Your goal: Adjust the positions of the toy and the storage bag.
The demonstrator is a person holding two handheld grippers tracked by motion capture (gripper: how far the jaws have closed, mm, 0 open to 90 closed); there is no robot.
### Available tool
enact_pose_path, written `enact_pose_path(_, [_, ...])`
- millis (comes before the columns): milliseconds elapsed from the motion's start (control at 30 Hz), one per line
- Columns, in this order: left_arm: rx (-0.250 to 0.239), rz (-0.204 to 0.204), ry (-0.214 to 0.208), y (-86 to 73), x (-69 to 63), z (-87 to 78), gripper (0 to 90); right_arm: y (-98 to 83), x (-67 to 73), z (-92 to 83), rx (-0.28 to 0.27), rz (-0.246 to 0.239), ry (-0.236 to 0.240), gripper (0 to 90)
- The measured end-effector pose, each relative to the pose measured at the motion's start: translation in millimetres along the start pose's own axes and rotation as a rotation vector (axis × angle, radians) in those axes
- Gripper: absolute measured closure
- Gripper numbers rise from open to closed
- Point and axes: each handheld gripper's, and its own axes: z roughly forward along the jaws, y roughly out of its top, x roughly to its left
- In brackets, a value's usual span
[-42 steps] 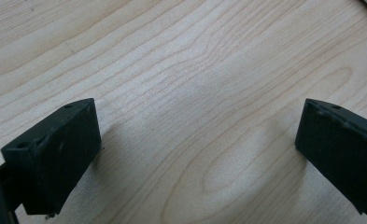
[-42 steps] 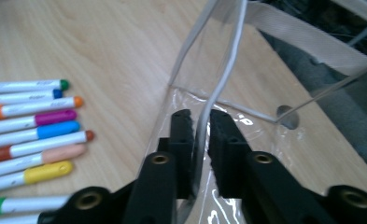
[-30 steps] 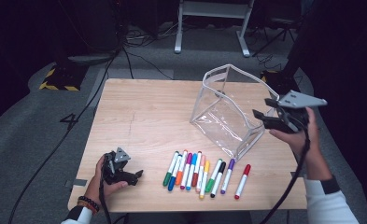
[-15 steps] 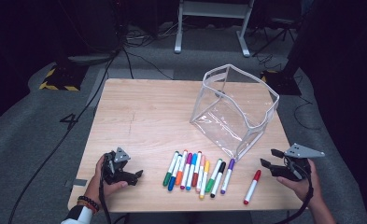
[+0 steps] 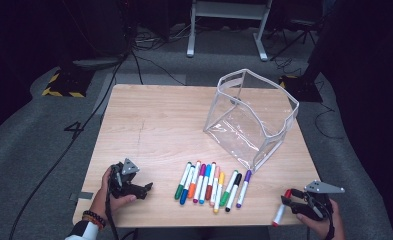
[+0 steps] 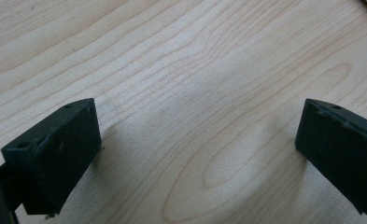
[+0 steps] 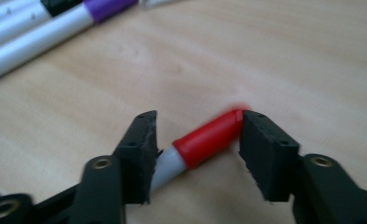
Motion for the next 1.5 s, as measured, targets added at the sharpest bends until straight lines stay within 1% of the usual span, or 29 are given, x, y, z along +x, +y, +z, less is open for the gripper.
enact_pose_path(33, [-0.001, -0.002, 0.004, 0.1, -0.3, 0.1, 0.5, -4.5, 2.6, 1.7, -0.003, 0.005, -0.011, 50.6])
enact_pose_path(100, [-0.001, -0.006, 0.003, 0.0, -0.5, 0.2, 0.5, -4.7, 5.3, 3.7, -0.022, 0.012, 0.001, 55.1])
enact_pose_path(133, [-0.001, -0.006, 0.003, 0.0, -0.5, 0.2, 0.5, -4.7, 5.3, 3.7, -0.022, 0.012, 0.001, 55.1])
enact_pose_path(167, [-0.001, -0.005, 0.001, 0.1, -0.3, 0.3, 0.4, -1.9, 9.2, 8.0, -0.033, -0.011, -0.015, 64.9])
enact_pose_path(200, [-0.001, -0.004, 0.001, 0.3, -0.1, 0.5, 0.4, 0.6, 12.1, 11.2, -0.037, -0.035, -0.007, 69.0])
enact_pose_path(267, [-0.001, -0.005, 0.001, 0.5, -0.1, 0.6, 0.4, 6.8, 19.1, 17.3, -0.033, -0.091, -0.012, 72.8])
enact_pose_path(333, [0.000, -0.003, 0.002, 0.4, -0.1, 0.5, 0.4, 12.7, 22.3, 23.0, -0.032, -0.115, 0.014, 76.2])
enact_pose_path(400, [-0.002, -0.004, 0.003, 0.4, -0.3, 0.5, 0.5, 16.7, 17.6, 27.3, -0.043, -0.104, 0.039, 76.9])
enact_pose_path(533, [-0.001, -0.005, 0.002, 0.4, -0.3, 0.5, 0.4, 23.8, 9.9, 33.7, -0.047, -0.102, 0.056, 77.4])
enact_pose_path(567, [0.000, -0.004, 0.002, 0.4, -0.1, 0.5, 0.4, 29.5, 7.6, 38.8, -0.048, -0.100, 0.073, 77.7])
enact_pose_path(733, [0.000, -0.003, 0.001, 0.5, 0.0, 0.5, 0.4, 42.9, 9.6, 50.6, -0.051, -0.106, 0.103, 79.3])
enact_pose_path(767, [0.000, -0.002, 0.002, 0.6, 0.1, 0.5, 0.4, 50.7, 12.6, 56.5, -0.051, -0.121, 0.110, 90.0])
enact_pose_path(800, [0.000, -0.002, 0.002, 0.6, 0.1, 0.5, 0.4, 50.7, 12.6, 56.5, -0.051, -0.121, 0.110, 90.0])
enact_pose_path(867, [0.000, -0.003, 0.002, 0.5, 0.0, 0.5, 0.4, 58.8, 21.7, 67.3, -0.036, -0.156, 0.134, 90.0])
enact_pose_path(933, [0.000, -0.003, 0.001, 0.5, 0.0, 0.6, 0.4, 61.4, 24.5, 69.4, -0.033, -0.170, 0.134, 87.1])
enact_pose_path(967, [0.000, -0.003, 0.002, 0.5, -0.1, 0.5, 0.4, 65.3, 28.1, 71.6, -0.024, -0.180, 0.136, 80.7])
enact_pose_path(1000, [0.000, -0.003, 0.002, 0.5, -0.1, 0.5, 0.4, 65.3, 28.1, 71.6, -0.024, -0.180, 0.136, 80.7])
enact_pose_path(1033, [0.000, -0.002, 0.002, 0.6, 0.1, 0.5, 0.4, 65.6, 30.9, 69.5, -0.031, -0.199, 0.126, 72.8])
enact_pose_path(1067, [0.000, -0.002, 0.001, 0.5, 0.1, 0.6, 0.4, 65.7, 31.3, 66.0, -0.038, -0.208, 0.125, 72.2])
enact_pose_path(1133, [0.000, -0.002, 0.001, 0.5, 0.1, 0.6, 0.4, 65.9, 31.8, 54.1, -0.059, -0.248, 0.125, 66.3])
enact_pose_path(1167, [0.000, -0.003, 0.002, 0.5, 0.0, 0.5, 0.4, 65.4, 30.8, 46.4, -0.068, -0.263, 0.138, 64.0])
enact_pose_path(1200, [0.000, -0.003, 0.002, 0.5, 0.0, 0.5, 0.4, 65.4, 30.8, 46.4, -0.068, -0.263, 0.138, 64.0])
enact_pose_path(1233, [0.000, -0.002, 0.002, 0.5, 0.0, 0.5, 0.4, 60.8, 26.9, 32.9, -0.054, -0.276, 0.156, 58.4])
enact_pose_path(1267, [0.000, -0.002, 0.002, 0.5, 0.0, 0.5, 0.4, 60.8, 26.9, 32.9, -0.054, -0.276, 0.156, 58.4])
enact_pose_path(1300, [0.000, -0.002, 0.001, 0.5, 0.0, 0.6, 0.4, 57.0, 25.0, 28.1, -0.029, -0.294, 0.159, 57.7])
enact_pose_path(1333, [0.000, -0.003, 0.001, 0.5, 0.0, 0.5, 0.4, 47.2, 19.9, 22.7, 0.016, -0.290, 0.200, 56.5])
enact_pose_path(1367, [0.001, 0.001, 0.003, 0.6, 0.2, 0.5, 0.4, 41.8, 17.9, 20.7, 0.023, -0.293, 0.205, 56.4])
enact_pose_path(1433, [0.000, -0.002, 0.001, 0.6, 0.1, 0.6, 0.4, 33.1, 14.1, 21.7, 0.059, -0.289, 0.198, 57.2])
enact_pose_path(1500, [0.000, -0.003, 0.001, 0.5, -0.1, 0.5, 0.4, 27.1, 10.6, 25.3, 0.067, -0.290, 0.188, 64.7])
